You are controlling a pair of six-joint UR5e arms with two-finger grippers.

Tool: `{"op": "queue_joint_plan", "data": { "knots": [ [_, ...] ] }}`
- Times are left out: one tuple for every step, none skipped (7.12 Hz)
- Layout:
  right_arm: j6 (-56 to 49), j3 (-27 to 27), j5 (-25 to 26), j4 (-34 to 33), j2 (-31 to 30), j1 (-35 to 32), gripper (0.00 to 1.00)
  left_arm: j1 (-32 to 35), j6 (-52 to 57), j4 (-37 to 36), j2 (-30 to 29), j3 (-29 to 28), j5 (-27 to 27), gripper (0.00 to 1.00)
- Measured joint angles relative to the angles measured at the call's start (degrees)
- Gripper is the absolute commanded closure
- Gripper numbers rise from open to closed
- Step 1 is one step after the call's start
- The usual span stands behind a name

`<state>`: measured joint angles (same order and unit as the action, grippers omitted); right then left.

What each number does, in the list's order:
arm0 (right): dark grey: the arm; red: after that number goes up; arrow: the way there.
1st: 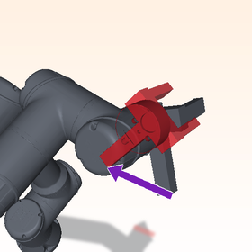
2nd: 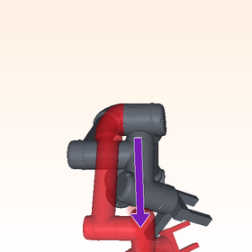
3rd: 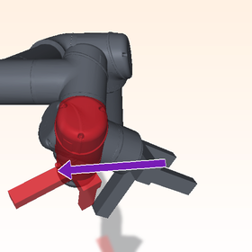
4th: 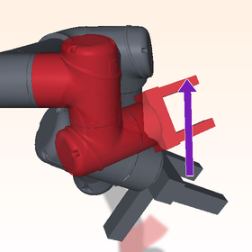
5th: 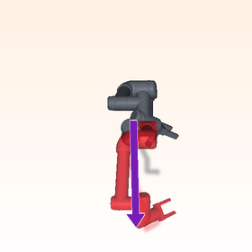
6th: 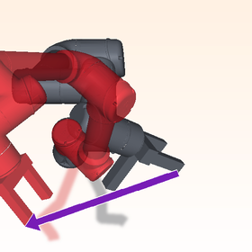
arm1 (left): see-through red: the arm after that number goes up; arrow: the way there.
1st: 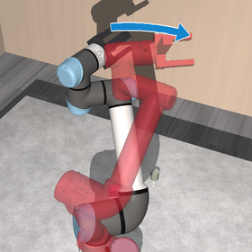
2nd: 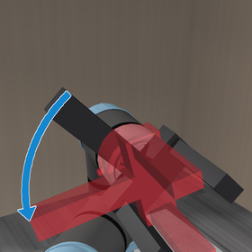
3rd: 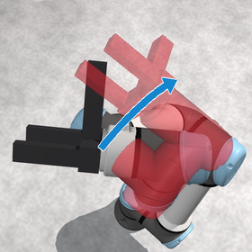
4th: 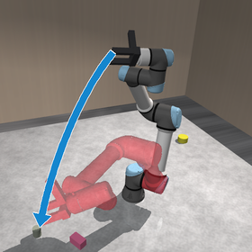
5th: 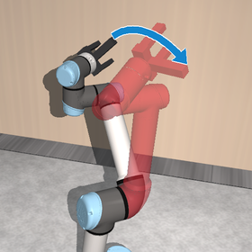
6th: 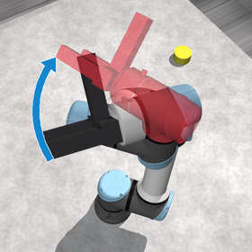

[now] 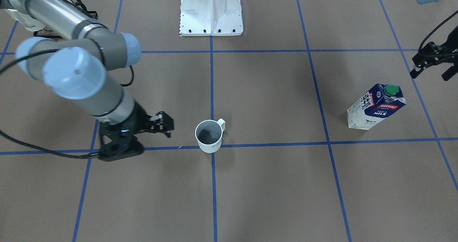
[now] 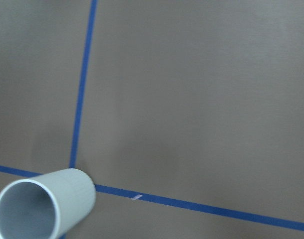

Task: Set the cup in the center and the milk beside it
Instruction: 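Open the right gripper and lift it away from the mug, then lower the left gripper onto the milk carton top and grasp it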

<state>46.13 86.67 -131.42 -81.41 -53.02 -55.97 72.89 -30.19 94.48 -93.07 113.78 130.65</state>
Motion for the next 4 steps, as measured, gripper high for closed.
{"op": "queue_joint_plan", "data": {
  "knots": [
    [-4.84,5.23,-2.14,-1.79,-7.81,-4.87,0.0,-1.9,-2.18,0.04,-1.9,-1.22,-0.23,0.02],
    [-12.43,8.75,-2.8,-5.4,-13.93,-9.58,0.0,-3.76,-3.53,-0.05,-3.73,-2.9,-0.51,0.02],
    [-23.28,10.69,-2.79,-9.78,-19.03,-14.7,0.0,-4.77,-4.28,-0.02,-4.57,-4.48,-0.68,0.02],
    [-34.07,11.39,-2.55,-13.42,-23.18,-19.4,0.0,-5.18,-4.35,0.11,-4.83,-5.34,-0.8,0.02]
  ]
}}
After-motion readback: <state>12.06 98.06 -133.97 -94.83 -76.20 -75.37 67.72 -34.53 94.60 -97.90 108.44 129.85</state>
